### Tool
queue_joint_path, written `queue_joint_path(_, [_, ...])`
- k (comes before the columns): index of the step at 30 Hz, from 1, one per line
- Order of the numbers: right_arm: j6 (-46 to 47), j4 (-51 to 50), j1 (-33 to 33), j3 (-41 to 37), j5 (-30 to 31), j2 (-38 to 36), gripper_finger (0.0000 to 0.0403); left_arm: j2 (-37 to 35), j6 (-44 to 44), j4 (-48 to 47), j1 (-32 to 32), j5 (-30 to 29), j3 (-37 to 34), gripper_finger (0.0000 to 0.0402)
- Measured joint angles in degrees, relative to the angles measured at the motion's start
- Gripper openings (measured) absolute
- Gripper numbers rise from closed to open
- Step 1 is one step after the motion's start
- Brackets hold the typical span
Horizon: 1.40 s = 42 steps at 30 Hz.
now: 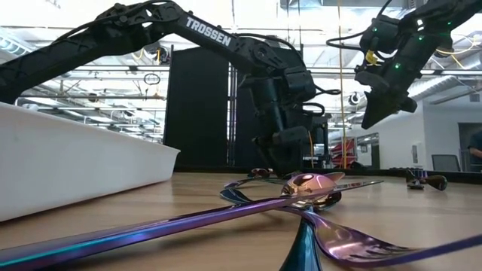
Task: Sort silverware
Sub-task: Put the iridescent blue knife in the silverware tray
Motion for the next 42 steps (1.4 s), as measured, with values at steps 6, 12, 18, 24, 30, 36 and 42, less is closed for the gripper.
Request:
queue_joint_path(6, [-0.02,0.0,0.0,0.0,0.02,0.0,0.0,0.03,-0.08,0.0,0.07,0.03,-0.02,0.0112])
queue_joint_path(12, [-0.04,-0.02,0.0,0.0,0.04,0.0,0.0,0.05,-0.16,-0.09,0.11,0.0,-0.03,0.0089])
queue_joint_path(18, [-0.36,-0.02,0.0,0.0,0.07,0.0,0.0,0.05,-0.13,-0.05,0.11,0.0,-0.07,0.0087])
queue_joint_path(24, [-0.52,-0.04,0.0,0.0,0.09,0.0,0.0,0.18,0.37,-0.43,0.11,0.0,0.77,0.0086])
queue_joint_path(30, [-0.7,-0.04,0.0,0.02,0.09,0.0,0.0,0.27,1.33,-0.9,0.11,0.0,1.22,0.0086])
queue_joint_path(36, [-0.73,-0.06,0.0,0.03,0.09,0.0,0.0,0.03,1.36,-1.09,0.11,0.0,1.27,0.0086])
queue_joint_path(42, [-0.92,-0.09,-0.01,0.09,0.11,0.0,0.0,-1.71,1.47,-1.53,0.2,-0.08,1.16,0.0082])
